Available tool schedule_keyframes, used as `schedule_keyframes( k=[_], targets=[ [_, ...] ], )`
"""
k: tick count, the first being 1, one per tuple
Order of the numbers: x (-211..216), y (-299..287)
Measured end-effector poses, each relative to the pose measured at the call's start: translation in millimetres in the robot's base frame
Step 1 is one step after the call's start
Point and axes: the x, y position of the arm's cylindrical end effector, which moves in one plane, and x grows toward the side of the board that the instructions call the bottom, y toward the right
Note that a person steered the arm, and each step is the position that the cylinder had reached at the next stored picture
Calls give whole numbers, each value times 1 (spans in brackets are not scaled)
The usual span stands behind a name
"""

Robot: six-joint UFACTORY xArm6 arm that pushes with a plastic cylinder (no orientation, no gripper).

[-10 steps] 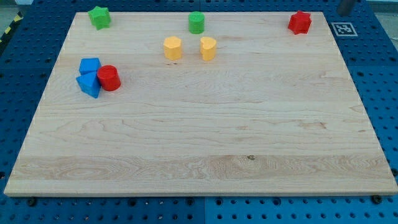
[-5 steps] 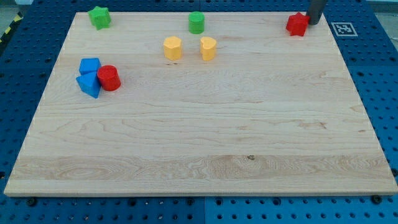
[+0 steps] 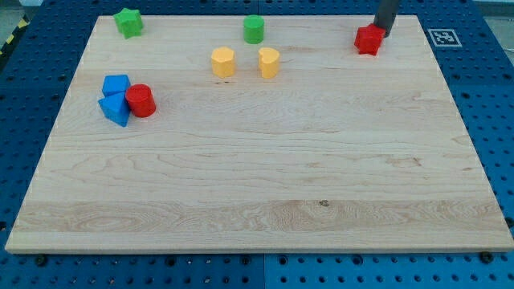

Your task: Push the red star closer to the red circle

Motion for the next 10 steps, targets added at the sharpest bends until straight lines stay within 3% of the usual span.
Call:
schedule_keyframes(
  k=[2,6,7,10],
  targets=[
    [19,-29],
    [137,-81],
    [145,-103],
    [111,-106]
  ],
)
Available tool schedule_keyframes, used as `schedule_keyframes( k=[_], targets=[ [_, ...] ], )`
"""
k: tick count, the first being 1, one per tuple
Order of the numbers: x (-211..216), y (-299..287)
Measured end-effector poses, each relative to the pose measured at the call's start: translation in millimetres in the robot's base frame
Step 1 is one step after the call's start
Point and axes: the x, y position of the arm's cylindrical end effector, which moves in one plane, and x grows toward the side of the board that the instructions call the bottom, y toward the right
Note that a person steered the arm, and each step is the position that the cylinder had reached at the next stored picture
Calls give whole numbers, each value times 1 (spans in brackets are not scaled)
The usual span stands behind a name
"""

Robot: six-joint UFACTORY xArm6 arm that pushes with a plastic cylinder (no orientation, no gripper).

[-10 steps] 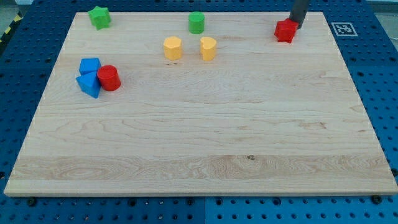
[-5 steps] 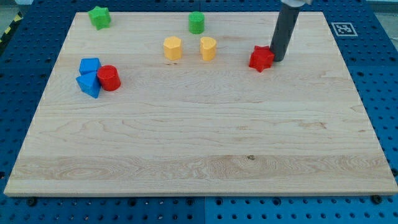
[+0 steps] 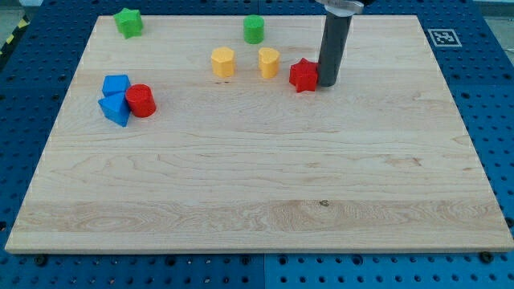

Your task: Push the red star closer to the red circle

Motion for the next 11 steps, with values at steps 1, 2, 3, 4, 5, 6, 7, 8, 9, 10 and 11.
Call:
schedule_keyframes(
  k=[1,2,3,4,5,6,7,8,9,10,11],
  targets=[
    [-10,-1],
    [-19,-6],
    [-20,-19],
    [-20,-33],
    [-19,-49],
    [-8,-62],
    [15,-70],
    [33,-95],
    [41,-133],
    [50,-162],
    [57,-188]
  ],
)
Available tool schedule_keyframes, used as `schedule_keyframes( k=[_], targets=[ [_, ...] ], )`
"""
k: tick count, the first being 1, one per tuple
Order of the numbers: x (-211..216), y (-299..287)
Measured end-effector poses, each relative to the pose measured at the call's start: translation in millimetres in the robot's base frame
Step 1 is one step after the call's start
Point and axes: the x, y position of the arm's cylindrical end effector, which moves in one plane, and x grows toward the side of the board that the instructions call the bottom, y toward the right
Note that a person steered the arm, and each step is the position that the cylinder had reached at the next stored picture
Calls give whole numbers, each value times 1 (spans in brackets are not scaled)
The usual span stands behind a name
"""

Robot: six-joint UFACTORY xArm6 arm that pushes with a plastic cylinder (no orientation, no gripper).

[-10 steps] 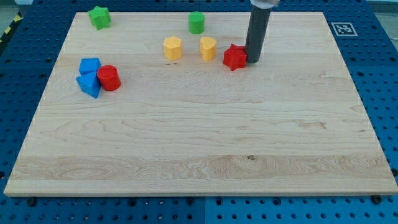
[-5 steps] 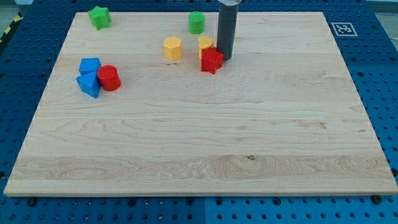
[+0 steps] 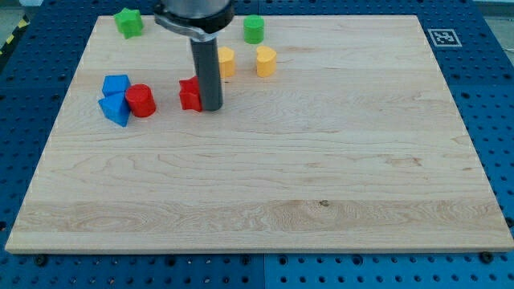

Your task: Push the red star closer to the red circle

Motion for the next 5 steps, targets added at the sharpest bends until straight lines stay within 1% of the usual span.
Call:
schedule_keyframes(
  k=[1,2,3,4,5],
  targets=[
    [2,-21],
    [-1,-14],
    [-22,17],
    [-42,21],
    [-43,-8]
  ],
)
